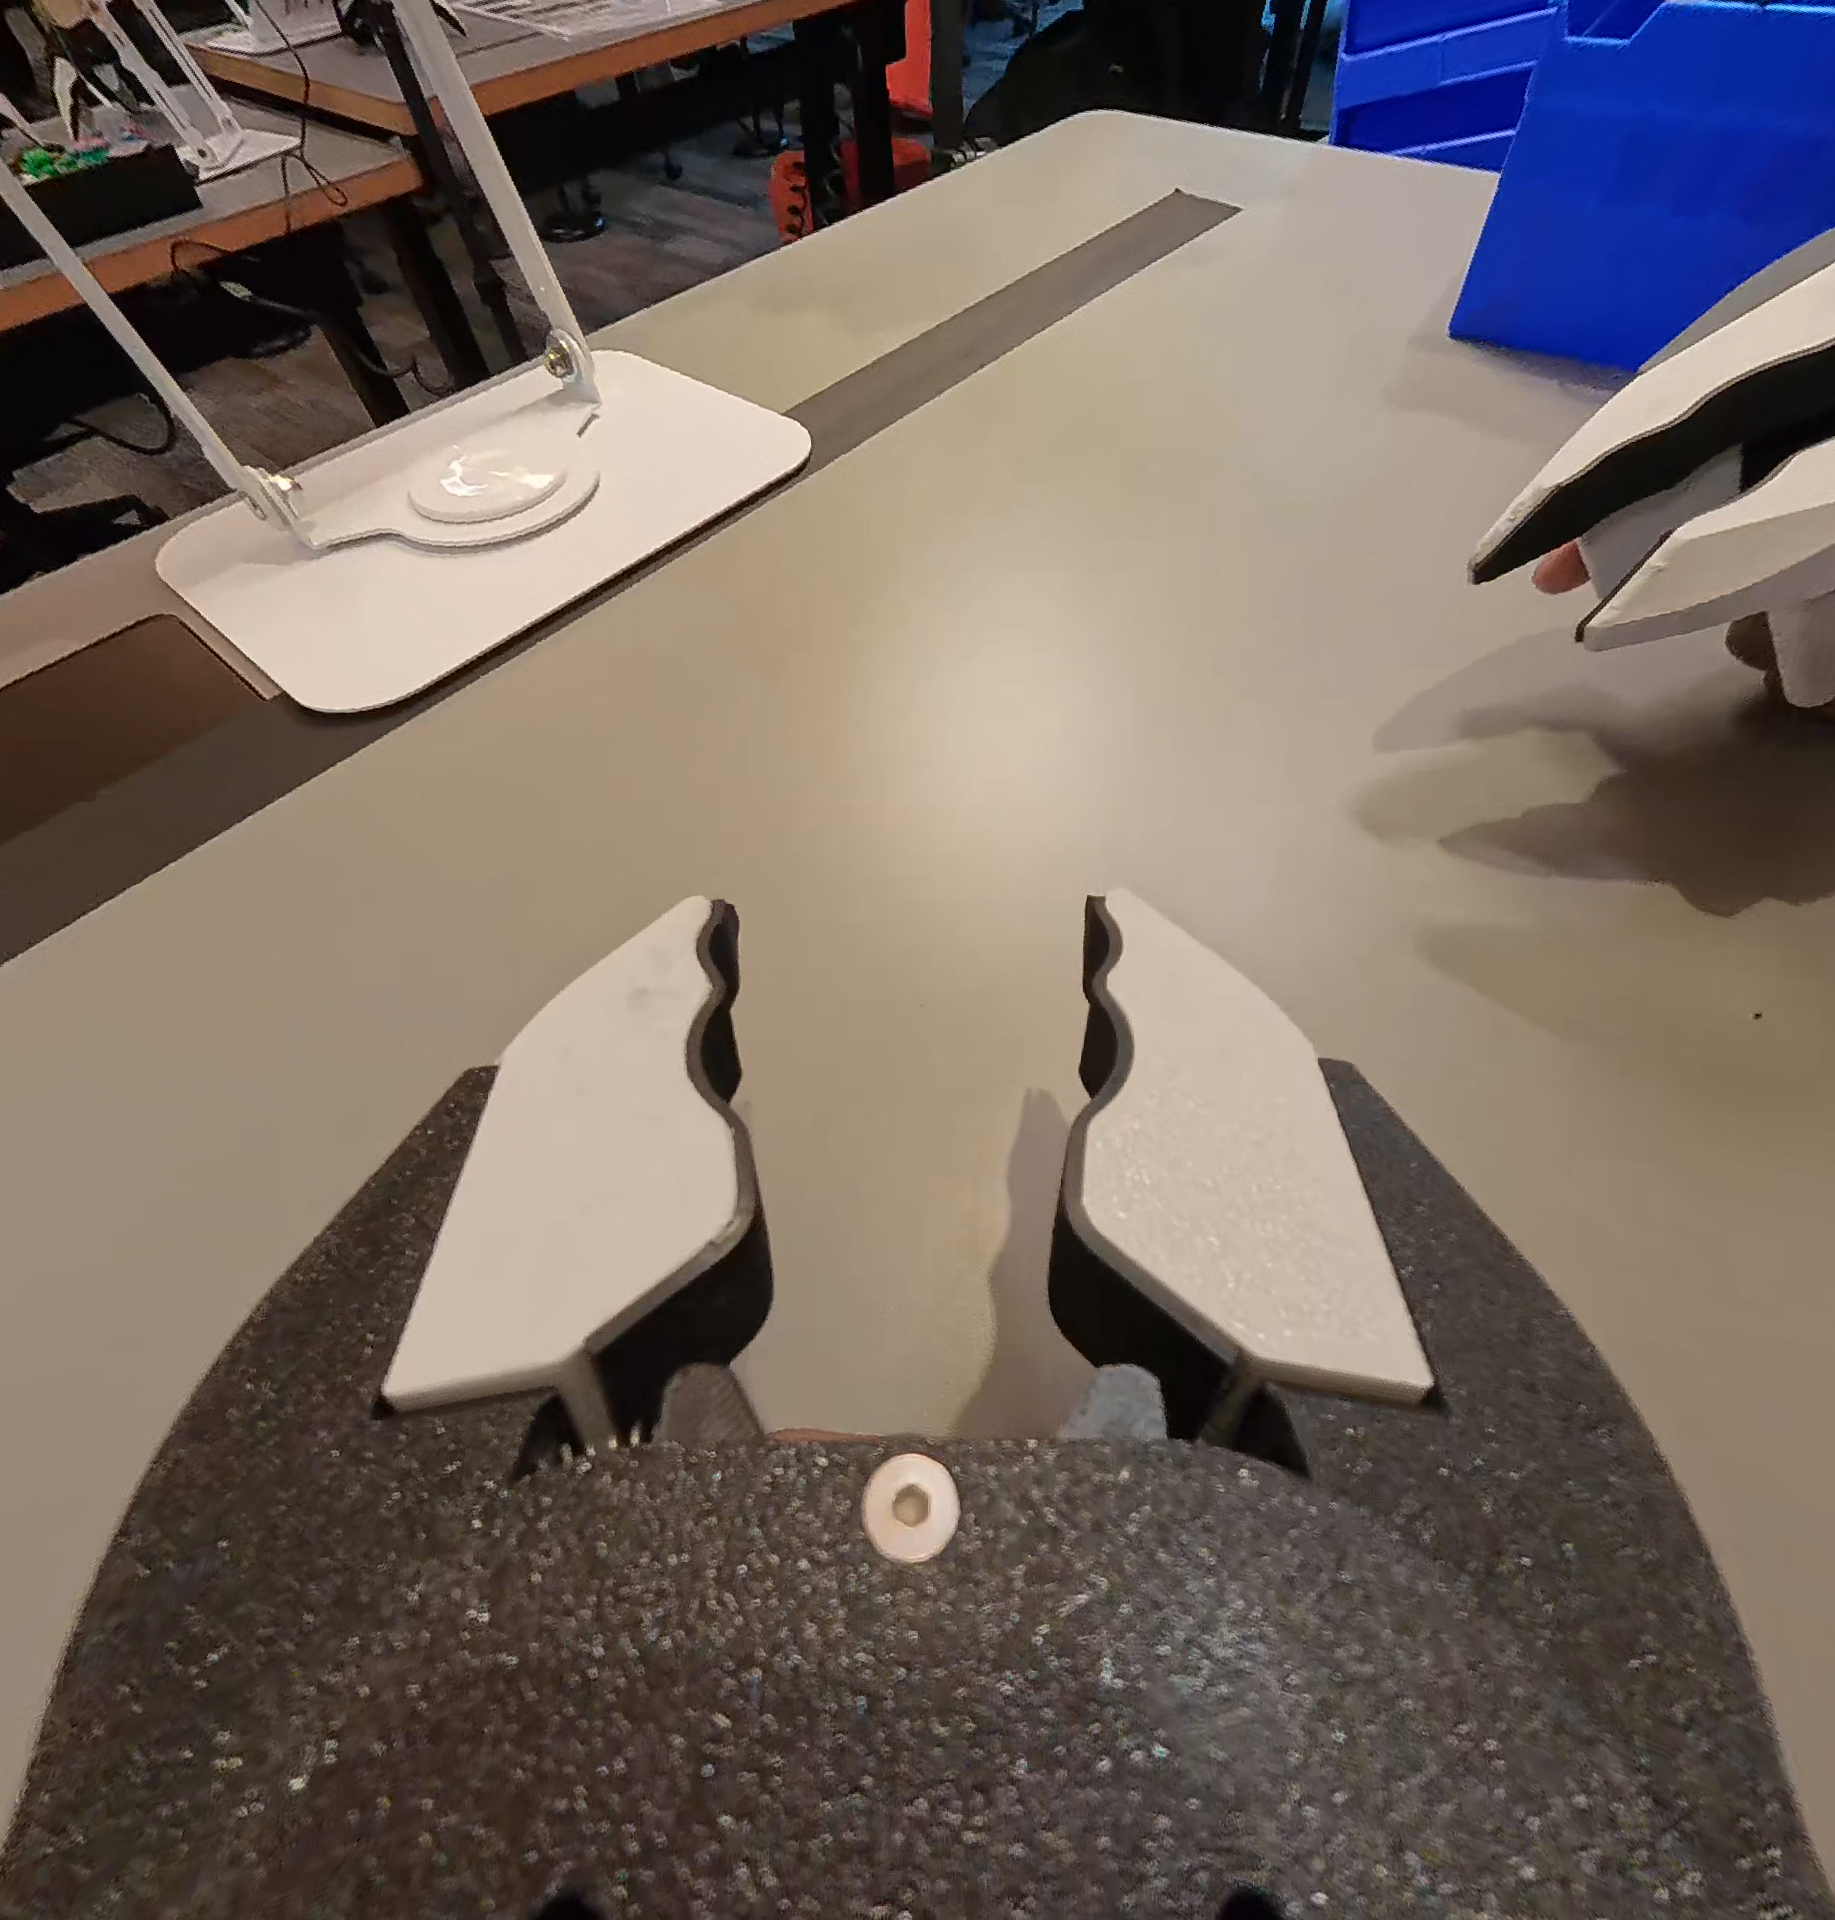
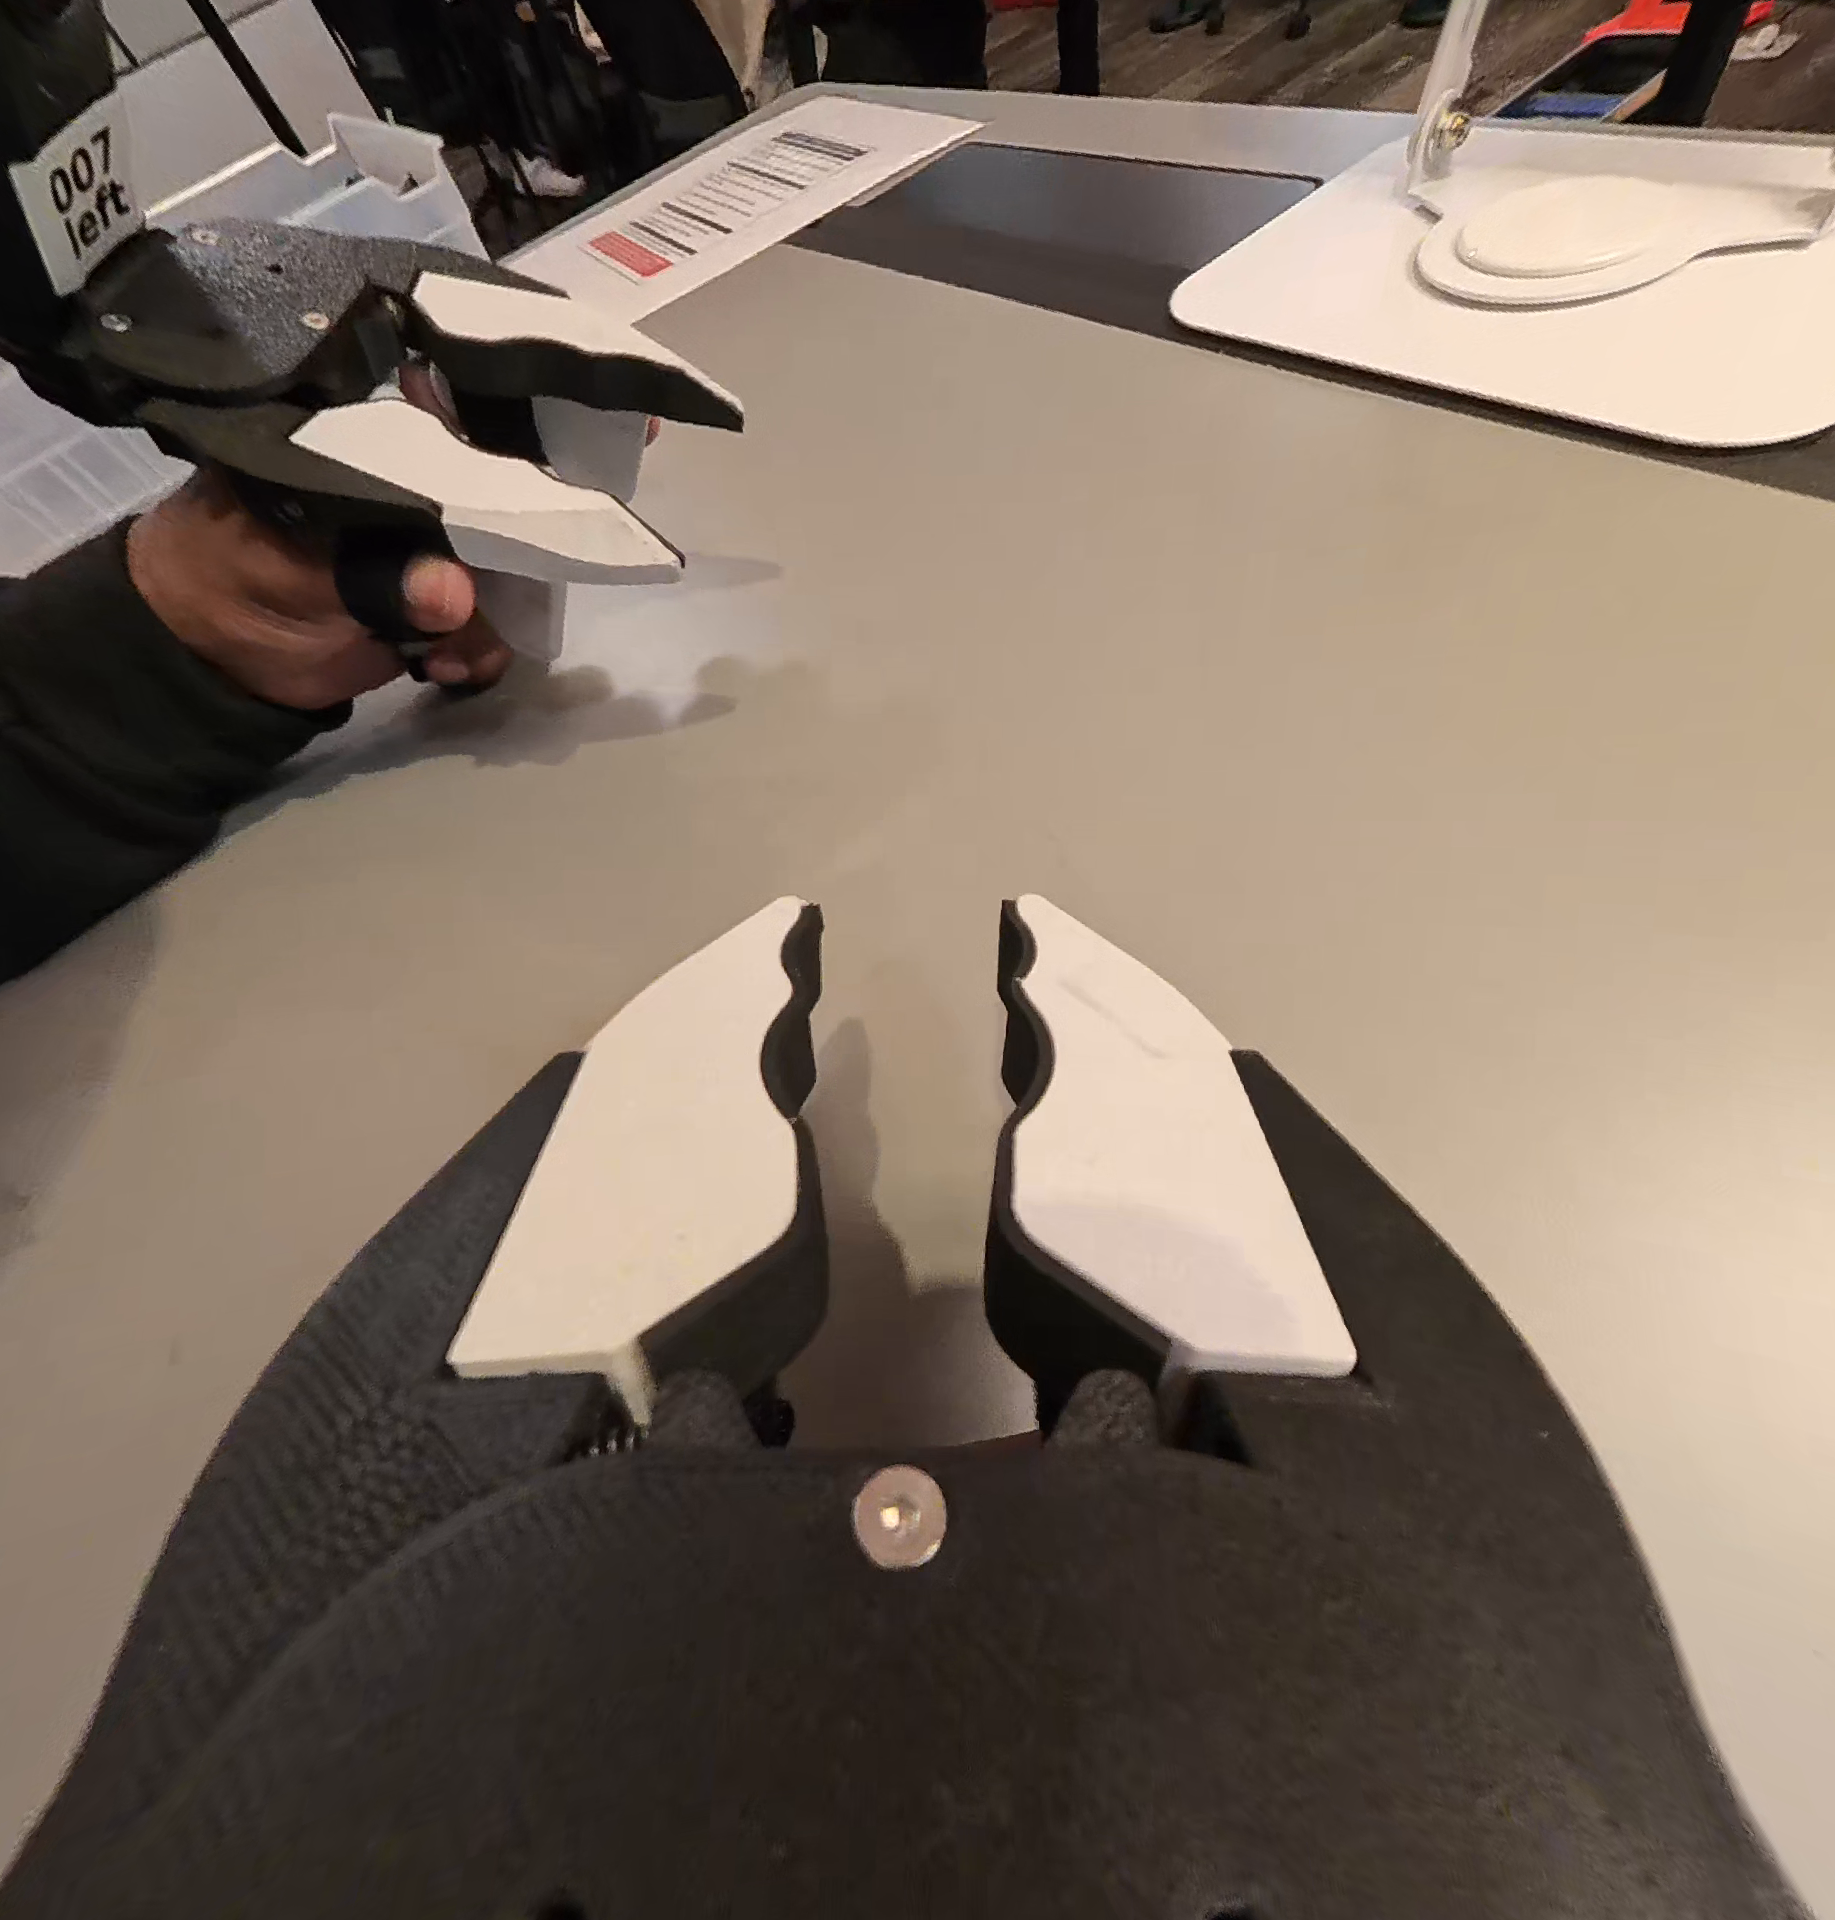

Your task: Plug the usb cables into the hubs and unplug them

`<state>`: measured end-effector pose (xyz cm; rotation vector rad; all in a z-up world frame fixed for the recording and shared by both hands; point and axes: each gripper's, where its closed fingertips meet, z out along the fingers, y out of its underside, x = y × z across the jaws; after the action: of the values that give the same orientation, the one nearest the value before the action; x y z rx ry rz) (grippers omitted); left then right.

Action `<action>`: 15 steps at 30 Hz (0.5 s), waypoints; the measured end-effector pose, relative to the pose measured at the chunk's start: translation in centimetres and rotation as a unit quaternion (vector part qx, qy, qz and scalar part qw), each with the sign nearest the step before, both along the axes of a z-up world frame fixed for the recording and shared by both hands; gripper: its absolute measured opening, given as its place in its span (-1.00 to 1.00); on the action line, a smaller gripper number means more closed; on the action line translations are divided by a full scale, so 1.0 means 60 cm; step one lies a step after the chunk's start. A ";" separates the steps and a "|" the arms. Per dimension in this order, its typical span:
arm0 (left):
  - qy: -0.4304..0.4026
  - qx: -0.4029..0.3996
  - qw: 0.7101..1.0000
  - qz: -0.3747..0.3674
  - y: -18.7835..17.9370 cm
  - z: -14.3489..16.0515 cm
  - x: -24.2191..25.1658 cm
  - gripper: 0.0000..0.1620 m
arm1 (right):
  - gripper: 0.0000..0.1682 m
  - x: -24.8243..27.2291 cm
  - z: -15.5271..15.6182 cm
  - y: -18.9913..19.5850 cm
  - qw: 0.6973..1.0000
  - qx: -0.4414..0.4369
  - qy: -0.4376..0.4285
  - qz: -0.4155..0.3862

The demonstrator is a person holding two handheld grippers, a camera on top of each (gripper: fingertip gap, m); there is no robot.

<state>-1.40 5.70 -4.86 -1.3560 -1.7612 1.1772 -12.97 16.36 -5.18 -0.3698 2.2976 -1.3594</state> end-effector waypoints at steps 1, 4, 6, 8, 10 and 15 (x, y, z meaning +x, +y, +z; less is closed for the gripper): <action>0.001 0.003 1.000 0.001 0.000 0.000 0.000 -0.21 | -0.62 -0.001 0.001 0.000 1.000 0.000 -0.004 -0.002; 0.003 0.016 1.000 -0.001 0.004 0.000 -0.002 -0.21 | -0.62 0.000 0.002 0.001 1.000 -0.006 0.005 -0.001; 0.009 0.013 1.000 -0.001 0.004 0.003 0.000 -0.21 | -0.62 0.004 0.002 0.003 1.000 -0.012 0.022 0.001; 0.017 0.027 0.999 0.004 0.003 0.008 0.006 -0.21 | -0.62 0.006 0.003 0.004 0.999 -0.018 0.033 0.002; 0.035 0.049 0.998 0.012 0.003 0.031 0.019 -0.21 | -0.62 0.004 0.005 0.004 0.999 -0.023 0.032 -0.001; 0.073 0.052 0.995 0.030 0.040 0.154 0.113 -0.21 | -0.62 -0.003 0.009 0.002 1.000 -0.014 -0.006 -0.001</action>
<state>5.35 8.11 4.36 -1.1340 -1.7434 1.1694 -13.13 16.50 -4.65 -0.3674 2.2725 -1.3923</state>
